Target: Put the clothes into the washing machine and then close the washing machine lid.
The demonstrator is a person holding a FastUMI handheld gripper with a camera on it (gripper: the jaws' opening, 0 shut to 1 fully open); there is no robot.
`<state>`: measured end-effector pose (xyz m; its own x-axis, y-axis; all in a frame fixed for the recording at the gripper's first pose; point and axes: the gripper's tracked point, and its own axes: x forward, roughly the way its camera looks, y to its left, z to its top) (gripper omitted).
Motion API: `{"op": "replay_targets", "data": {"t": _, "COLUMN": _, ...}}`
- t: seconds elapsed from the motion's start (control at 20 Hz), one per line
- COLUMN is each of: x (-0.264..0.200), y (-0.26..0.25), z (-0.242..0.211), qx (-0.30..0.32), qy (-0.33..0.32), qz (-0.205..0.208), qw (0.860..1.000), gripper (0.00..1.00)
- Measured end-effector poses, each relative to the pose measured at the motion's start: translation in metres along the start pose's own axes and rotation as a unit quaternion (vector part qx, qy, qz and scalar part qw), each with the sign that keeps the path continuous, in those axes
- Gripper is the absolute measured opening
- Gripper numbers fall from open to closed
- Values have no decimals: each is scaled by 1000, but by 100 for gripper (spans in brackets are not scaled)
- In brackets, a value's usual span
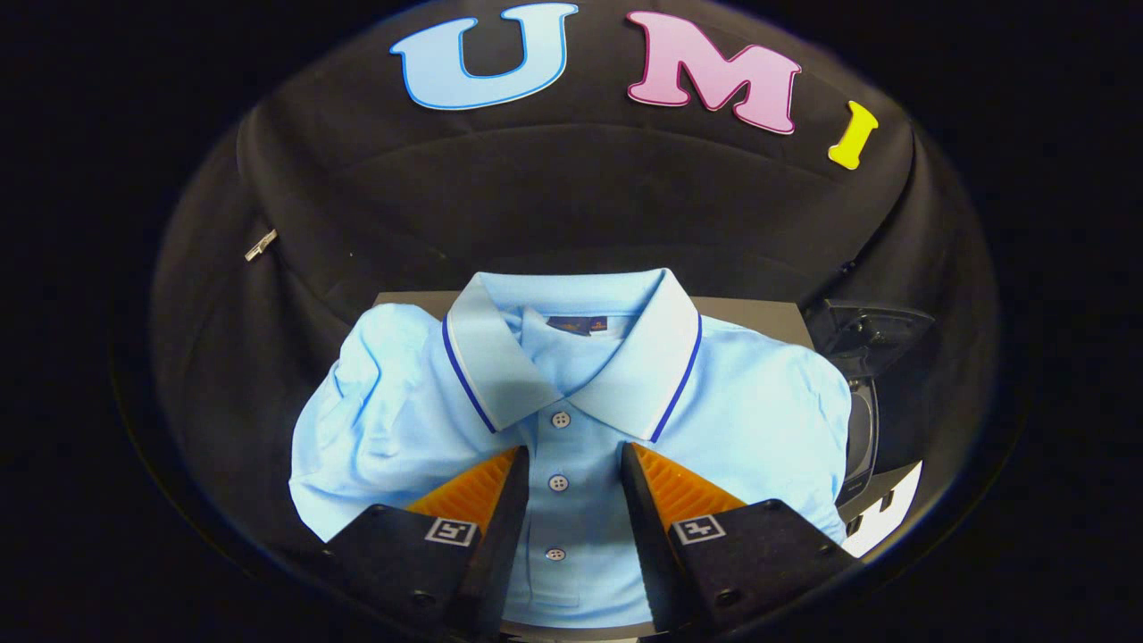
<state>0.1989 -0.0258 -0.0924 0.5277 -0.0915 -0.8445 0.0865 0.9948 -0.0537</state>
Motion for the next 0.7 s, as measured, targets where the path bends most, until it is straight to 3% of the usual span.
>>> {"op": "replay_targets", "data": {"t": 0.25, "x": -1, "y": 1, "z": -2, "qx": 11, "qy": 4, "qz": -7, "qw": 1000, "gripper": 64}}
{"op": "replay_targets", "data": {"t": 0.4, "x": 0, "y": 3, "z": -2, "qx": 14, "qy": 2, "qz": -1, "qw": 1000, "gripper": 31}}
{"op": "replay_targets", "data": {"t": 0.6, "x": -4, "y": -3, "z": 4, "qx": 7, "qy": -6, "qz": 1, "qw": 1000, "gripper": 31}}
{"op": "replay_targets", "data": {"t": 0.65, "x": -1, "y": 1, "z": 2, "qx": 2, "qy": -8, "qz": 0, "qw": 1000, "gripper": 8}}
{"op": "replay_targets", "data": {"t": 0.7, "x": -1, "y": 1, "z": 0, "qx": 5, "qy": -9, "qz": 2, "qw": 1000, "gripper": 8}}
